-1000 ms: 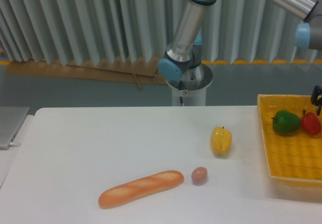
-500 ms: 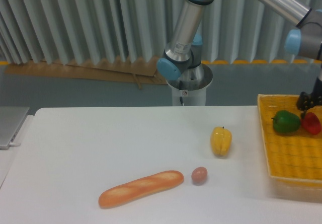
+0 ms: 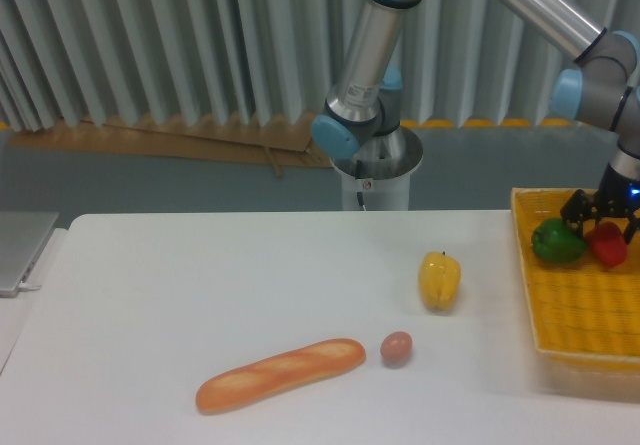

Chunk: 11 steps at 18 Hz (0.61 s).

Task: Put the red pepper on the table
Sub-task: 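Lower the gripper onto the red pepper in the basket, then close the gripper on the red pepper and lift it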

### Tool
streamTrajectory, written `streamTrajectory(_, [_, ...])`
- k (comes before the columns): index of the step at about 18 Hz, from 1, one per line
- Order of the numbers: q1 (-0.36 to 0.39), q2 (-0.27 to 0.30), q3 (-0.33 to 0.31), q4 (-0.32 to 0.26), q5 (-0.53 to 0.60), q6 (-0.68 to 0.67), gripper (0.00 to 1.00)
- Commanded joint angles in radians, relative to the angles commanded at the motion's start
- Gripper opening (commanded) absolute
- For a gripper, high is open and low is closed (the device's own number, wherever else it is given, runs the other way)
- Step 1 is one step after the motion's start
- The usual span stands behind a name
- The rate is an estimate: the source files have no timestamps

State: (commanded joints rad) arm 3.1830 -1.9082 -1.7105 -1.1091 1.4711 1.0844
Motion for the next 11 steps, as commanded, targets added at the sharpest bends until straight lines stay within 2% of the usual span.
streamTrajectory(11, [-0.008, -0.026, 0.037, 0.002, -0.002, 0.023, 1.0])
